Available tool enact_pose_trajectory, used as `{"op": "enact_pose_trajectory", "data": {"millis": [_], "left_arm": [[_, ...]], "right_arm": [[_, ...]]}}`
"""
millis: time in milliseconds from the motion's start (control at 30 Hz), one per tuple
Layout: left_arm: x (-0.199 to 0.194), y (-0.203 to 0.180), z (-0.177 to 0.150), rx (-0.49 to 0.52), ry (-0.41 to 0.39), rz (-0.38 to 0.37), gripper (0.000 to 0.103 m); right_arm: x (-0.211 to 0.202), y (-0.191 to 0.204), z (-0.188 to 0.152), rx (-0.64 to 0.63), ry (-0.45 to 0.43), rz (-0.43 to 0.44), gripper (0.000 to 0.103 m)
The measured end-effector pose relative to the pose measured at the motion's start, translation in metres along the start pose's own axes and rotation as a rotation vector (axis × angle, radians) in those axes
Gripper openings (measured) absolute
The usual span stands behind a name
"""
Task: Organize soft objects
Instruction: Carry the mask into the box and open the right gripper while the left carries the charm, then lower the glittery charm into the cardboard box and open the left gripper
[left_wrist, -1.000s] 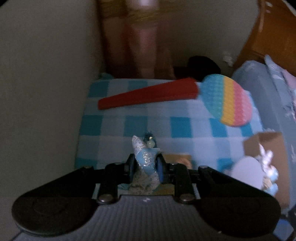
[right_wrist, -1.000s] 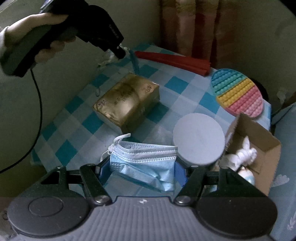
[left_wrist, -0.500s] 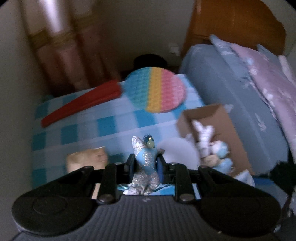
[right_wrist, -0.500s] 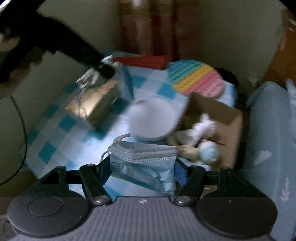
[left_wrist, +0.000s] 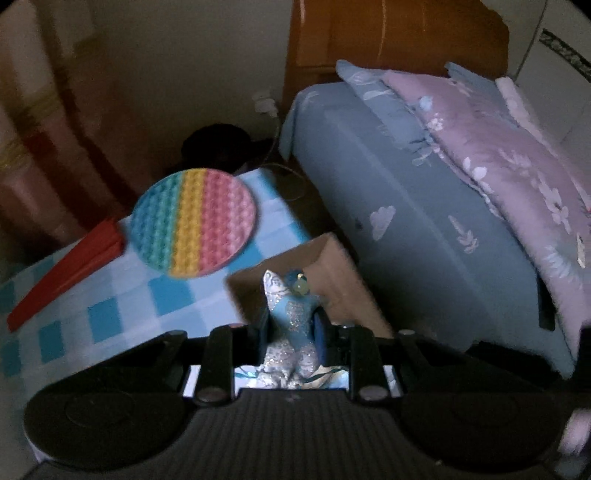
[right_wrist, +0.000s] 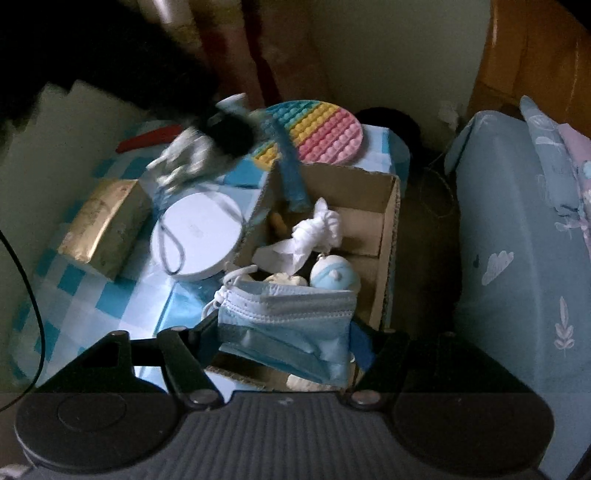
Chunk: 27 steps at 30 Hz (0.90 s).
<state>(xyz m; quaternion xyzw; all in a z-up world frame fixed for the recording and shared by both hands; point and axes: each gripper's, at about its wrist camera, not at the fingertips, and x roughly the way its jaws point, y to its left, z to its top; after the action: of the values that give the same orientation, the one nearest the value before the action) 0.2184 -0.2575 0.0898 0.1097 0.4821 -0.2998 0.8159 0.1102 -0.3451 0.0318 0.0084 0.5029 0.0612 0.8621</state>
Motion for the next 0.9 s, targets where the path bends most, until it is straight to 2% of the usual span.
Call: {"op": "enact_pose_trajectory", "data": {"millis": [67, 167, 367, 500, 567, 633, 700, 800, 900], "left_arm": [[0.011, -0.005, 0.008, -0.005, 0.009, -0.016, 0.023], [0.03, -0.012, 0.016, -0.011, 0.026, -0.028, 0.023], [0.073, -0.015, 0.018, -0.045, 0.082, -0.049, 0.023], [0.097, -0.01, 0.014, -0.101, 0.121, -0.069, 0.024], [0.105, -0.007, 0.011, -0.127, 0.128, -0.078, 0.034], [0.108, -0.006, 0.009, -0.131, 0.129, -0.07, 0.062], [0.102, -0.006, 0.007, -0.108, 0.095, -0.073, 0.076], [0.083, -0.003, 0.004, -0.102, 0.029, -0.065, 0.08], [0.058, -0.003, 0.0, -0.071, -0.041, -0.054, 0.089]], "right_arm": [[0.005, 0.001, -0.004, -0.001, -0.001, 0.002, 0.091], [0.01, -0.004, -0.01, 0.014, 0.004, 0.045, 0.096], [0.01, -0.014, -0.025, 0.045, 0.021, 0.079, 0.097], [0.009, -0.014, -0.028, 0.031, 0.033, 0.084, 0.098], [0.008, -0.011, -0.028, 0.023, 0.035, 0.093, 0.098], [0.007, -0.008, -0.027, 0.01, 0.036, 0.094, 0.098], [0.007, -0.005, -0.027, 0.007, 0.034, 0.094, 0.098], [0.007, -0.002, -0.027, 0.004, 0.033, 0.087, 0.098], [0.005, -0.001, -0.027, 0.013, 0.028, 0.078, 0.098]]}}
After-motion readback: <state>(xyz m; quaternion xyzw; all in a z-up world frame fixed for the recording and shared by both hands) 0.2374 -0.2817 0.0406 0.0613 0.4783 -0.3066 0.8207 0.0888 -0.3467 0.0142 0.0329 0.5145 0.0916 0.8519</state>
